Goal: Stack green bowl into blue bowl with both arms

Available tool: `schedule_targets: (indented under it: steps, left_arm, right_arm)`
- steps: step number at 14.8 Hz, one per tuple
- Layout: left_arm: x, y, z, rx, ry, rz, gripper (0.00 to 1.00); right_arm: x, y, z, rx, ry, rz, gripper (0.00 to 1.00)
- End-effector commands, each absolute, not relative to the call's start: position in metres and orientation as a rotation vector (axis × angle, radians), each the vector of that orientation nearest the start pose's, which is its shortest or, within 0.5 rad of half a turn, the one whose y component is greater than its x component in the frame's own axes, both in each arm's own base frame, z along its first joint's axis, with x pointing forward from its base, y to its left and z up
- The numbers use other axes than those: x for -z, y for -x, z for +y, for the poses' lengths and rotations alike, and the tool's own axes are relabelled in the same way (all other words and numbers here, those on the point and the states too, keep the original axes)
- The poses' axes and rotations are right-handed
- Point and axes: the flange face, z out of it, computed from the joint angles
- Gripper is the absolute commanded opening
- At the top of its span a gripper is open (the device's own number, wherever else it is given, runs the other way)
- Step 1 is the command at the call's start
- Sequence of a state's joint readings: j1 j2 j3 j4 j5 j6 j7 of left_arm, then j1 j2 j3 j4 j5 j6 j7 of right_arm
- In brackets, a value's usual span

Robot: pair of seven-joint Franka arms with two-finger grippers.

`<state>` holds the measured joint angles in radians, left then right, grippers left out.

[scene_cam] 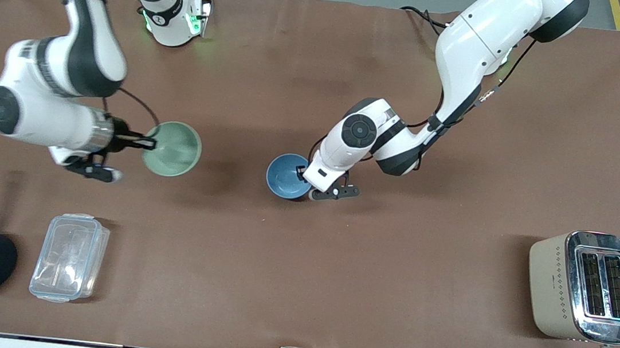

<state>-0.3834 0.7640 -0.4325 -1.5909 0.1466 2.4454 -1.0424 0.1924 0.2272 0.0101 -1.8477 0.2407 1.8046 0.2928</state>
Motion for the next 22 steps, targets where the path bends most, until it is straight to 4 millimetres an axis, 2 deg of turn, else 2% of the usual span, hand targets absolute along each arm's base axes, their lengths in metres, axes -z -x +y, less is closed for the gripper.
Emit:
schedule_targets:
  steps: [1, 3, 5, 7, 10, 11, 13, 16, 18, 19, 22]
  left_arm:
    - [-0.301, -0.571, -0.441, 0.012, 3.271, -0.489, 1.00]
    - [-0.359, -0.595, -0.395, 0.065, 3.176, -0.536, 1.00]
    - [-0.415, -0.611, -0.345, 0.156, 3.107, -0.592, 1.00]
    - [-0.462, -0.621, -0.291, 0.194, 3.069, -0.568, 1.00]
    - [-0.523, -0.617, -0.223, 0.198, 3.022, -0.499, 1.00]
    - [-0.542, -0.612, -0.206, 0.201, 3.016, -0.444, 1.00]
    - [-0.567, -0.603, -0.175, 0.152, 3.009, -0.301, 1.00]
    - [-0.602, -0.591, -0.119, 0.099, 3.055, -0.130, 1.00]
    - [-0.619, -0.579, -0.099, 0.097, 3.075, -0.030, 1.00]
    - [-0.620, -0.575, -0.084, 0.080, 3.065, -0.025, 1.00]
    - [-0.631, -0.551, -0.055, 0.054, 3.099, 0.019, 1.00]
  right_arm:
    - [-0.387, -0.554, 0.189, -0.436, 2.939, 0.300, 0.01]
    - [-0.382, -0.543, 0.243, -0.378, 2.953, 0.309, 0.01]
    - [-0.365, -0.534, 0.288, -0.324, 2.955, 0.394, 0.00]
    - [-0.339, -0.530, 0.311, -0.311, 2.962, 0.410, 0.00]
    - [-0.323, -0.520, 0.347, -0.282, 2.905, 0.484, 0.00]
    - [-0.310, -0.522, 0.353, -0.271, 2.873, 0.516, 0.00]
    - [-0.291, -0.519, 0.366, -0.251, 2.854, 0.525, 0.00]
    - [-0.277, -0.521, 0.370, -0.212, 2.847, 0.536, 0.01]
    - [-0.266, -0.521, 0.371, -0.206, 2.847, 0.556, 0.01]
    - [-0.264, -0.518, 0.374, -0.211, 2.851, 0.549, 0.01]
    - [-0.254, -0.513, 0.372, -0.225, 2.862, 0.555, 0.02]
